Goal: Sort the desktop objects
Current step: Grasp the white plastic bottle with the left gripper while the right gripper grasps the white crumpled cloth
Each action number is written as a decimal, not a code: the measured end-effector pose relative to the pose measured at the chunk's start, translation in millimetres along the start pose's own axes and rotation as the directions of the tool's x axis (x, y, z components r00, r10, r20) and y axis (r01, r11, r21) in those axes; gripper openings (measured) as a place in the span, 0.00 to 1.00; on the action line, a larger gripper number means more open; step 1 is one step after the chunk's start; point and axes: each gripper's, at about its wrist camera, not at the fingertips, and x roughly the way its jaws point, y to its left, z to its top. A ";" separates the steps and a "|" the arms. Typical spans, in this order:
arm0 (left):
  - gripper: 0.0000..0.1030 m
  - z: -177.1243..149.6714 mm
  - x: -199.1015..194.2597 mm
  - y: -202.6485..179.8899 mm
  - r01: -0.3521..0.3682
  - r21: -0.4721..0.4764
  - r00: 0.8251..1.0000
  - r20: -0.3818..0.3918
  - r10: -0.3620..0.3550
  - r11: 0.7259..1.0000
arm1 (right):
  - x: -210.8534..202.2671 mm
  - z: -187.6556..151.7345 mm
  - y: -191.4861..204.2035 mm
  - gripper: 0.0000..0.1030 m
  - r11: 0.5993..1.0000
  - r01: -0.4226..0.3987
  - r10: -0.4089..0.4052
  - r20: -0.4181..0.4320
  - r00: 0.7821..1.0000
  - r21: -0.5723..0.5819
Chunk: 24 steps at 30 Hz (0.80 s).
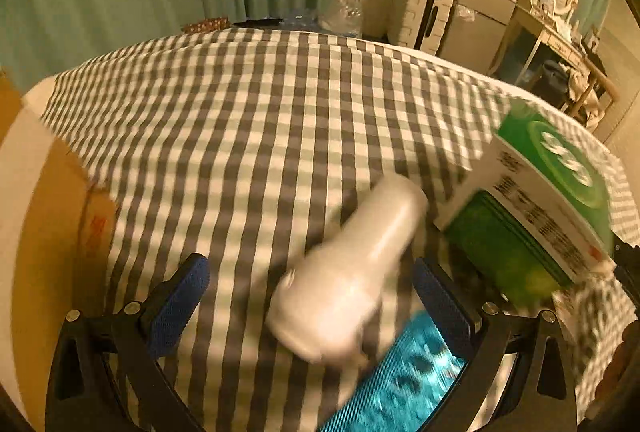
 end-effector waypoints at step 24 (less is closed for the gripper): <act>0.44 -73.9 -91.6 14.0 0.046 0.025 0.997 -0.065 -0.044 0.999 | -105.2 -66.4 2.9 0.11 0.997 -0.079 0.079 -0.013 0.997 0.007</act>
